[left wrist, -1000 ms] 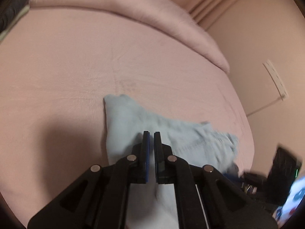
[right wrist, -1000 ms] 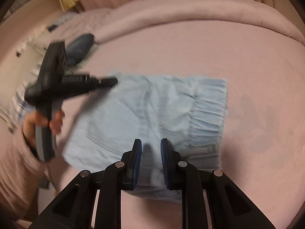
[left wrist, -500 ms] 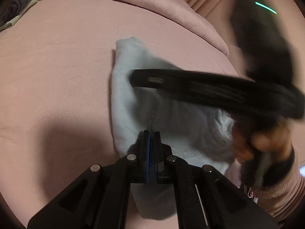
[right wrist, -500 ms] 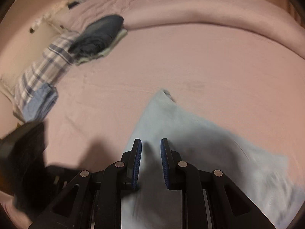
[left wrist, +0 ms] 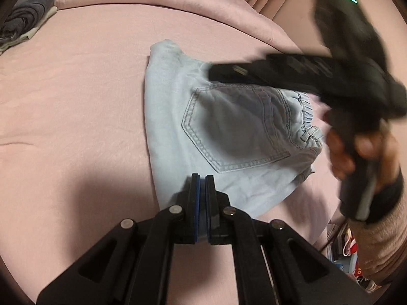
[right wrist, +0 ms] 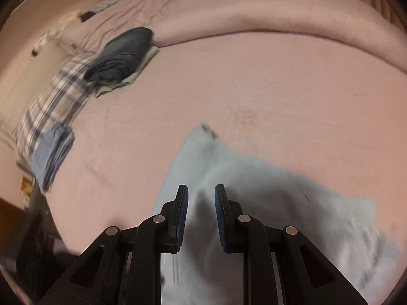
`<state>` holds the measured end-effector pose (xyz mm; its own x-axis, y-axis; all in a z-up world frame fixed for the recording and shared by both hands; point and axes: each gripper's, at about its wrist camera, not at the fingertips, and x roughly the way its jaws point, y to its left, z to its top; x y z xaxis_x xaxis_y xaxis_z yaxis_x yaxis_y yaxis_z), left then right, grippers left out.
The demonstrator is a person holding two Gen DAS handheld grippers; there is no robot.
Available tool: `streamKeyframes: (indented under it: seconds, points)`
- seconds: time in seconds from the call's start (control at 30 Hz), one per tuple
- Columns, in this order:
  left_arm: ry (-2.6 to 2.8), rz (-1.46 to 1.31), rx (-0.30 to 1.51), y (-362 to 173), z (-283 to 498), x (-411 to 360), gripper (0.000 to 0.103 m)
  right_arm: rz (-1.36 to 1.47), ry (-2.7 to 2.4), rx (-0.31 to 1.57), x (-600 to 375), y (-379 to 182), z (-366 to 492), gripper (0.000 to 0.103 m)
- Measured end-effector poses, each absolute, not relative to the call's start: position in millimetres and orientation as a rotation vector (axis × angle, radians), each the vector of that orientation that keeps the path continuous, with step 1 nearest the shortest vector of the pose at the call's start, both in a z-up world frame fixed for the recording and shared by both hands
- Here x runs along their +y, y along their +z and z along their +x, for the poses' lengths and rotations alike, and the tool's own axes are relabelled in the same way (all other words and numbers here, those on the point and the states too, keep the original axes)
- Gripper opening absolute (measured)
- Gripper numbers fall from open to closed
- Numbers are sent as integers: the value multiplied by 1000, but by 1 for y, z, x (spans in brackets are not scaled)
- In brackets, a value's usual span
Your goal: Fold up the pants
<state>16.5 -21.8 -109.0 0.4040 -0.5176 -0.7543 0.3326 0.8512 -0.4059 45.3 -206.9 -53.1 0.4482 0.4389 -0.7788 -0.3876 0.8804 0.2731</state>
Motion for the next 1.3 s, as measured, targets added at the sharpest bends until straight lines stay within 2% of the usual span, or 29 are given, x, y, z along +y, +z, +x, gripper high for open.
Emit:
streamKeyframes:
  seconds: [0.23, 0.53, 0.73, 0.9, 0.97, 1.0, 1.03, 1.07, 1.1, 1.2, 1.3]
  points:
    - [-493, -118, 1008, -104, 14, -49, 4, -55, 369, 902, -251, -39, -9, 21]
    - [-459, -58, 999, -107, 15, -55, 4, -20, 287, 941, -286, -48, -35, 21]
    - [-440, -9, 984, -110, 12, -62, 4, -81, 268, 986, -284, -74, -36, 21]
    - [-415, 39, 960, -108, 8, -64, 5, 23, 300, 977, -296, -68, -33, 22]
    - [-406, 39, 947, -105, 6, -63, 10, 94, 331, 958, -303, -61, -35, 26]
    - [-406, 34, 940, -104, 5, -61, 20, 140, 347, 941, -310, -57, -37, 29]
    - [-404, 31, 935, -103, 4, -60, 36, 164, 351, 930, -312, -55, -39, 39]
    - [-397, 31, 922, -100, 3, -60, 44, 191, 345, 913, -318, -52, -41, 49]
    - [-384, 38, 913, -98, 3, -61, 57, 211, 337, 900, -323, -49, -43, 51]
    - [-367, 44, 895, -94, 1, -57, 60, 299, 342, 879, -340, -46, -43, 52]
    - [-352, 41, 893, -92, 3, -56, 60, 390, 328, 877, -355, -49, -39, 59]
